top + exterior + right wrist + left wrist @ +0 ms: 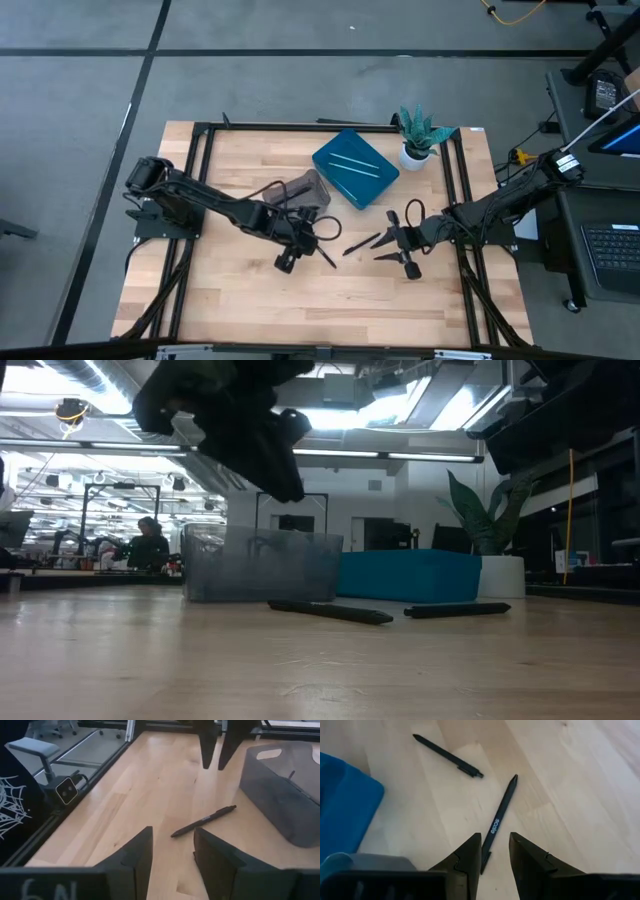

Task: Sort pens & pencils
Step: Put the black pen into the black bin

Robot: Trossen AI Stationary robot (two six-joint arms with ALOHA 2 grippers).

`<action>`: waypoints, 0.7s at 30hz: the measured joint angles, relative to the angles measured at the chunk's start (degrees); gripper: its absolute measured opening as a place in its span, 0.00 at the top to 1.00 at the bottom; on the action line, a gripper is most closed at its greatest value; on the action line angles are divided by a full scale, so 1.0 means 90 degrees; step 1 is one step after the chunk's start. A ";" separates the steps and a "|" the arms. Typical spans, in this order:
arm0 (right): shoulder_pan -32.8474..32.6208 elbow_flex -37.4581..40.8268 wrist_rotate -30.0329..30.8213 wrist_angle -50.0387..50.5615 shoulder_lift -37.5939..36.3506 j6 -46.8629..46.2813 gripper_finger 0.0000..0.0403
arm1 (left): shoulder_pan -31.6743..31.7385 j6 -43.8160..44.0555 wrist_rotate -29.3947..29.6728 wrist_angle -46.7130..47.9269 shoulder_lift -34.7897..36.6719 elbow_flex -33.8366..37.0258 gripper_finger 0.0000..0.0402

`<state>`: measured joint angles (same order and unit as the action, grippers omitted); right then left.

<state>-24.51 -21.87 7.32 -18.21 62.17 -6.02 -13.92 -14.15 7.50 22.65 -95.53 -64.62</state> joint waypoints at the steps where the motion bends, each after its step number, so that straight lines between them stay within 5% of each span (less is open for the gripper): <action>1: 0.0000 0.0000 0.0001 0.0000 0.0000 0.0000 0.64 | 0.0011 0.0000 0.0015 0.0020 -0.0011 0.0000 0.77; 9: 0.0000 0.0000 0.0007 0.0001 0.0000 0.0019 0.64 | 0.0044 -0.0015 0.0086 0.0027 -0.0038 -0.0090 0.77; 21: 0.0002 0.0000 -0.0080 0.0076 0.0002 -0.0012 0.64 | 0.0044 -0.0515 0.0143 0.1059 -0.1197 -0.1329 0.77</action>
<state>-24.49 -21.87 6.60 -17.53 62.19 -6.13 -13.52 -18.79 8.78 32.19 -106.30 -76.58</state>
